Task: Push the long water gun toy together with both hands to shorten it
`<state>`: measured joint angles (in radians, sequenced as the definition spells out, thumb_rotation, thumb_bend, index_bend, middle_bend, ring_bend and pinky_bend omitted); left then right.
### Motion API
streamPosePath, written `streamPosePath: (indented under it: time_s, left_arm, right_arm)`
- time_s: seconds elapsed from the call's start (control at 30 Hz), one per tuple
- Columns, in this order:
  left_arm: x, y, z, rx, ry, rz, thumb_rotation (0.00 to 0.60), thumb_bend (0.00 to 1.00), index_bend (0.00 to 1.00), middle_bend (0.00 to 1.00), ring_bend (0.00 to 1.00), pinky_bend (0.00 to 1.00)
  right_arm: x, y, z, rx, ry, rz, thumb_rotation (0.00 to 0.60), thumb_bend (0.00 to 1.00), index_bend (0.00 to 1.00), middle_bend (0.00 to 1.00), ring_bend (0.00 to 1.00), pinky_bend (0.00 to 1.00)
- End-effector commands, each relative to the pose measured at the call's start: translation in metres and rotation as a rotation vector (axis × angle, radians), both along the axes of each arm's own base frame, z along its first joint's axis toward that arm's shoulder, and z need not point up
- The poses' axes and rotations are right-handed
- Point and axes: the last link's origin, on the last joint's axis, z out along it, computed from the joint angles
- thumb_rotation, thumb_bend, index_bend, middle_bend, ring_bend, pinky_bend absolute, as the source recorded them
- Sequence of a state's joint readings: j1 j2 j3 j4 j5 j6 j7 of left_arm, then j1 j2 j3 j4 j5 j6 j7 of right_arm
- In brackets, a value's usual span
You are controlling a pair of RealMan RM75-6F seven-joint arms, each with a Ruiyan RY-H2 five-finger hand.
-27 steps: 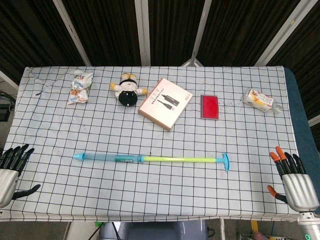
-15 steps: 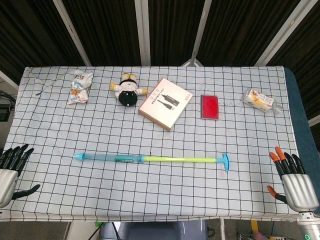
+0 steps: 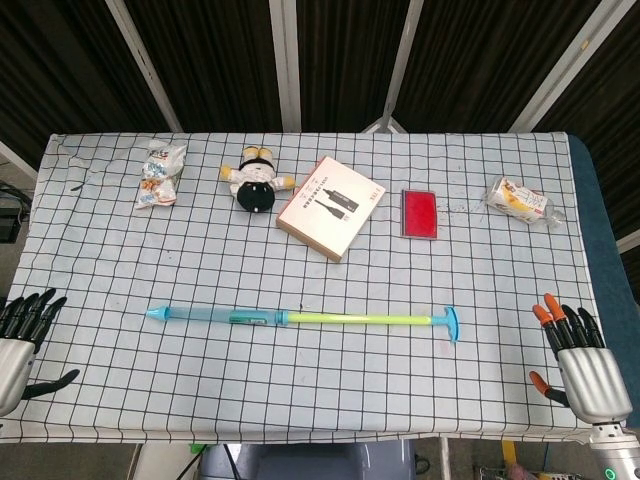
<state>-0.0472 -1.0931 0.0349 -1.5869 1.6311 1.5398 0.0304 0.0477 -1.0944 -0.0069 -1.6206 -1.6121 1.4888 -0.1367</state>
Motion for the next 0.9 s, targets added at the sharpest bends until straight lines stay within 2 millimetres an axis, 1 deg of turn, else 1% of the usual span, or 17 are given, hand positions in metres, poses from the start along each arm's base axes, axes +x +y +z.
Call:
streamPosePath:
  time_s: [0.03,0.27,0.37,0.4,0.47,0.53,0.57,0.73,0.77,0.9]
  left_arm:
    - [0.002,0.0,0.0,0.001,0.003,-0.009,0.6,0.12,0.01,0.0,0.0,0.0]
    - [0.0,-0.001,0.0,0.001,0.005,-0.002,0.6,0.12,0.01,0.0,0.0,0.0]
    - [0.0,-0.001,0.0,0.0,0.004,-0.002,0.6,0.12,0.01,0.0,0.0,0.0]
    - [0.001,0.0,0.0,-0.001,0.004,-0.003,0.6,0.12,0.01,0.0,0.0,0.0]
    - [0.001,-0.001,0.0,-0.003,0.004,-0.003,0.6,0.12,0.01,0.0,0.0,0.0]
    - [0.001,-0.001,-0.001,-0.005,0.003,-0.002,0.6,0.12,0.01,0.0,0.0,0.0]
    - [0.001,0.0,-0.001,-0.006,0.003,-0.002,0.6,0.12,0.01,0.0,0.0,0.0]
    - [0.001,0.0,-0.001,-0.009,0.002,0.002,0.6,0.12,0.01,0.0,0.0,0.0]
    - [0.001,0.0,-0.001,-0.009,0.001,0.003,0.6,0.12,0.01,0.0,0.0,0.0]
    - [0.001,0.0,-0.001,-0.009,0.0,0.005,0.6,0.12,0.01,0.0,0.0,0.0]
  right_arm:
    - [0.0,0.0,0.0,0.0,-0.007,0.003,0.6,0.26,0.0,0.0,0.0,0.0]
    - [0.005,-0.003,-0.004,0.005,-0.018,0.037,0.6,0.26,0.0,0.0,0.0,0.0]
    - [0.011,-0.009,-0.008,0.011,-0.033,0.058,0.6,0.26,0.0,0.0,0.0,0.0]
    - [0.014,-0.012,-0.011,0.015,-0.039,0.068,0.6,0.26,0.03,0.0,0.0,0.0]
    - [0.019,-0.019,-0.015,0.02,-0.042,0.081,0.6,0.26,0.11,0.0,0.0,0.0]
    - [0.025,-0.026,-0.022,0.03,-0.048,0.083,0.6,0.26,0.21,0.02,0.0,0.0]
    - [0.031,-0.033,-0.029,0.042,-0.057,0.082,0.6,0.26,0.23,0.03,0.0,0.0]
    - [0.047,-0.055,-0.053,0.077,-0.044,0.069,0.6,0.26,0.3,0.06,0.0,0.0]
    - [0.05,-0.061,-0.06,0.083,-0.036,0.066,0.6,0.26,0.31,0.06,0.0,0.0]
    - [0.058,-0.074,-0.077,0.097,-0.019,0.051,0.6,0.27,0.31,0.06,0.0,0.0]
